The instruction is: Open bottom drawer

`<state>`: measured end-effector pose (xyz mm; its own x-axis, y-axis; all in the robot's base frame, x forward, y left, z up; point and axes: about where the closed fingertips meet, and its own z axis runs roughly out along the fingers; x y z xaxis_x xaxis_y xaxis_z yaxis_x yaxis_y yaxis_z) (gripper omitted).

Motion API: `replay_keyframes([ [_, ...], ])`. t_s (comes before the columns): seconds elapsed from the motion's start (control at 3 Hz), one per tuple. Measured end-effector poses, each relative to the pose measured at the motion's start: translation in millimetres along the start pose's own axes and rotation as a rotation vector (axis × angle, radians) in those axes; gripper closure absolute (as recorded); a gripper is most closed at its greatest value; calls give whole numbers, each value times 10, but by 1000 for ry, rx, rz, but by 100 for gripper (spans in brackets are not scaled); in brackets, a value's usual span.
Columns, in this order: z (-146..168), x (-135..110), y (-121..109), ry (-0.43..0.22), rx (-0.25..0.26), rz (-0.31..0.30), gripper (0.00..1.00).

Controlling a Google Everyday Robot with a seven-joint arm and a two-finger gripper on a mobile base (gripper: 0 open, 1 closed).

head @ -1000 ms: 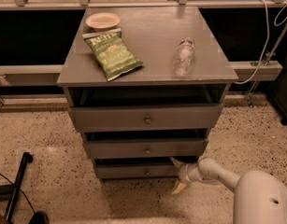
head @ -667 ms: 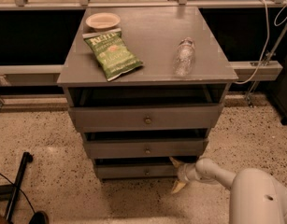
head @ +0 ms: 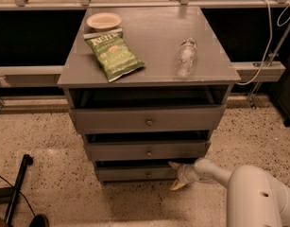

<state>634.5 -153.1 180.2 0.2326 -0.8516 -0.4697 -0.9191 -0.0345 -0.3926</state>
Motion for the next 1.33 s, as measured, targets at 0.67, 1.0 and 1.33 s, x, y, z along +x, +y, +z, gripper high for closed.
replay_keyframes([
  [0.67, 50, 15, 14, -3, -29, -12, 62],
  [1.0, 41, 8, 20, -13, -35, -7, 69],
  [1.33, -13, -24, -6, -13, -35, -7, 84],
])
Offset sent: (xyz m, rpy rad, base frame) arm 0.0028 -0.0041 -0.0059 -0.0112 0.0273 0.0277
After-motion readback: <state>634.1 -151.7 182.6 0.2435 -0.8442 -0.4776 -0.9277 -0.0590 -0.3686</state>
